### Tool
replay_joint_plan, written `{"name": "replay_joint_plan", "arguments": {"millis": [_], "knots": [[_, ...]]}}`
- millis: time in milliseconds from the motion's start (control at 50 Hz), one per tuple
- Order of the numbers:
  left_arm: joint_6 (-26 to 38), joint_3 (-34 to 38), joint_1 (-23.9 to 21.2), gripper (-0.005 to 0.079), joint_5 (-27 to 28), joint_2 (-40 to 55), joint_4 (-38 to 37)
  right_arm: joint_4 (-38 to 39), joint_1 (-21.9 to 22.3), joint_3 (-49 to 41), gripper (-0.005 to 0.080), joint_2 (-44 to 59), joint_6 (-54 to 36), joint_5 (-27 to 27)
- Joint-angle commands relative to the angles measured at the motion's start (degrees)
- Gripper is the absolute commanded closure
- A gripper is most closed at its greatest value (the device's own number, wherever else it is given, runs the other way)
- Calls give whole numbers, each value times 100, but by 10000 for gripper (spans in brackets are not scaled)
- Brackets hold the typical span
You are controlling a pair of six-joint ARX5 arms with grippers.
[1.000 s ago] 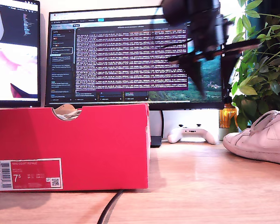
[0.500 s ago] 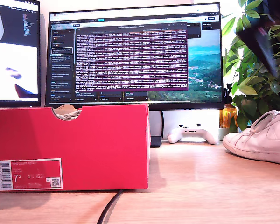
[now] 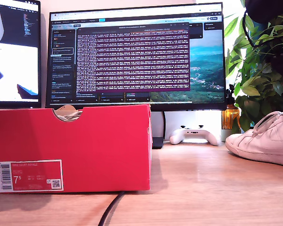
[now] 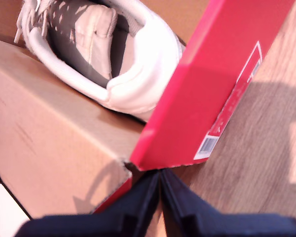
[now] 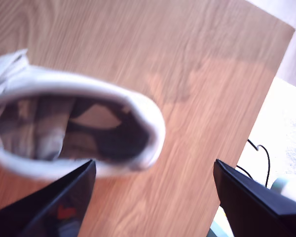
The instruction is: Pack the white shoes by picking the first shoe and placing it inside the red shoebox, left side, then picking and rotating the second shoe and placing it in the shoebox
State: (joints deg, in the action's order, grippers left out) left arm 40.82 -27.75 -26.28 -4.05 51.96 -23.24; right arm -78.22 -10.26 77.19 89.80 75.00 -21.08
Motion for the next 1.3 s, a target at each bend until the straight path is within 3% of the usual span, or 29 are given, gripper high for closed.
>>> {"name": "replay_joint_plan", "arguments": {"millis": [0,360,800,900,960,1080,1120,1280], "knots": [[-33,28,-26,764,22,15,59,-9,92,-105,56,-76,44,-52],[-33,28,-26,764,22,15,59,435,184,-372,57,264,-2,44],[-33,28,-26,764,24,15,59,1600,444,-1703,70,306,13,409],[-33,28,-26,764,24,15,59,1875,442,-1939,177,306,15,422],[-33,31,-26,764,24,15,59,1980,442,-2009,338,306,11,420],[-33,28,-26,764,24,15,61,1958,444,-2009,782,304,13,424],[-33,31,-26,764,24,15,59,1941,446,-2009,749,304,7,420],[-33,31,-26,764,24,15,59,1714,522,-1875,765,299,-186,393]]}}
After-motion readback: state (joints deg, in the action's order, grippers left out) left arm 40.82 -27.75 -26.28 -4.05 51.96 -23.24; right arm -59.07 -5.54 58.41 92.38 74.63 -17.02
